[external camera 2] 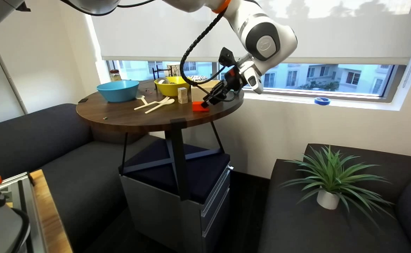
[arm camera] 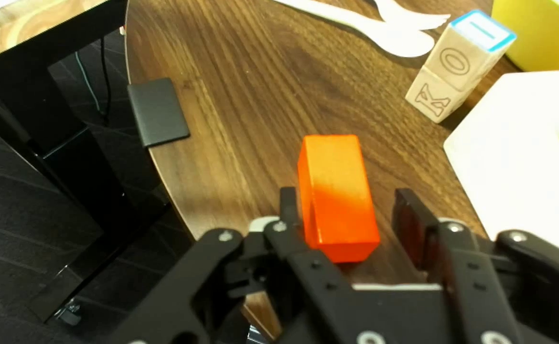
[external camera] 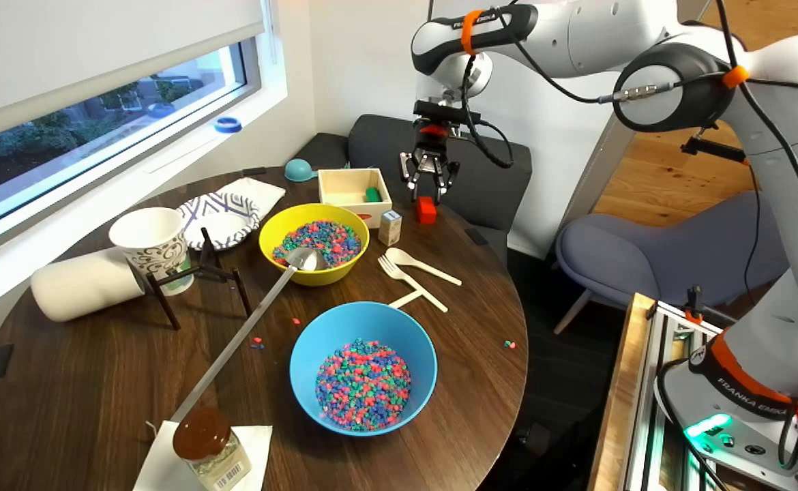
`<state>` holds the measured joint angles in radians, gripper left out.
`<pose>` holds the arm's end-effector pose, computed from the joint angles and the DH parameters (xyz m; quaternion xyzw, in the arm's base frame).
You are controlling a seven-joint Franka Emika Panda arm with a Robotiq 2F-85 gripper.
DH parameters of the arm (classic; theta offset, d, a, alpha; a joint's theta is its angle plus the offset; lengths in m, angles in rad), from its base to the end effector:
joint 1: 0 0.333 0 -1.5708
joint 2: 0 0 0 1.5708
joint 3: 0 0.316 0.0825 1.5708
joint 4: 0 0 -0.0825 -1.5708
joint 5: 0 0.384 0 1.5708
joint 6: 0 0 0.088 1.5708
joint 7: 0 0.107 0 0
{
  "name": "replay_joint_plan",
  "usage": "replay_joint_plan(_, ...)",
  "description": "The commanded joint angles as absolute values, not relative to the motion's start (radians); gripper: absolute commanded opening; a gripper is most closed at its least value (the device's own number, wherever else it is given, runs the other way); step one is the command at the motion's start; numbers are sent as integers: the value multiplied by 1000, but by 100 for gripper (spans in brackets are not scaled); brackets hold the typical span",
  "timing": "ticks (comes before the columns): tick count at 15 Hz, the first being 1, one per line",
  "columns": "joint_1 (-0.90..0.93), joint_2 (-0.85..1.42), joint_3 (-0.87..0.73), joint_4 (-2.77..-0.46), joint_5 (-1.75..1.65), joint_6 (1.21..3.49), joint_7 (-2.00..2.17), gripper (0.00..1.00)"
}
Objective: Pick up the laying orange block and stack it on top of the white block in an upright position
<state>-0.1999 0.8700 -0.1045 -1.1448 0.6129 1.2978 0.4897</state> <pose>0.6766 -0.1154 0.2618 -0.8262 0.3702 0.3594 0.2263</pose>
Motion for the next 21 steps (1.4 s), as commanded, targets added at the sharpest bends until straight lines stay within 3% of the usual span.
replay_joint_plan(1,-213,926,-85,-1058,612,1250,526,23)
replay_joint_plan(2,-211,933,-87,-1047,604,1247,528,26)
replay_joint_plan(3,-213,937,-87,-1039,602,1239,532,12)
replay_joint_plan(4,-212,939,-89,-1032,594,1234,533,8)
replay_joint_plan(8,-186,887,-104,-1049,548,1229,563,8)
replay_joint_plan(14,-46,568,-173,-1270,375,1335,639,8)
replay_joint_plan(21,98,215,-121,-1551,222,1741,813,8)
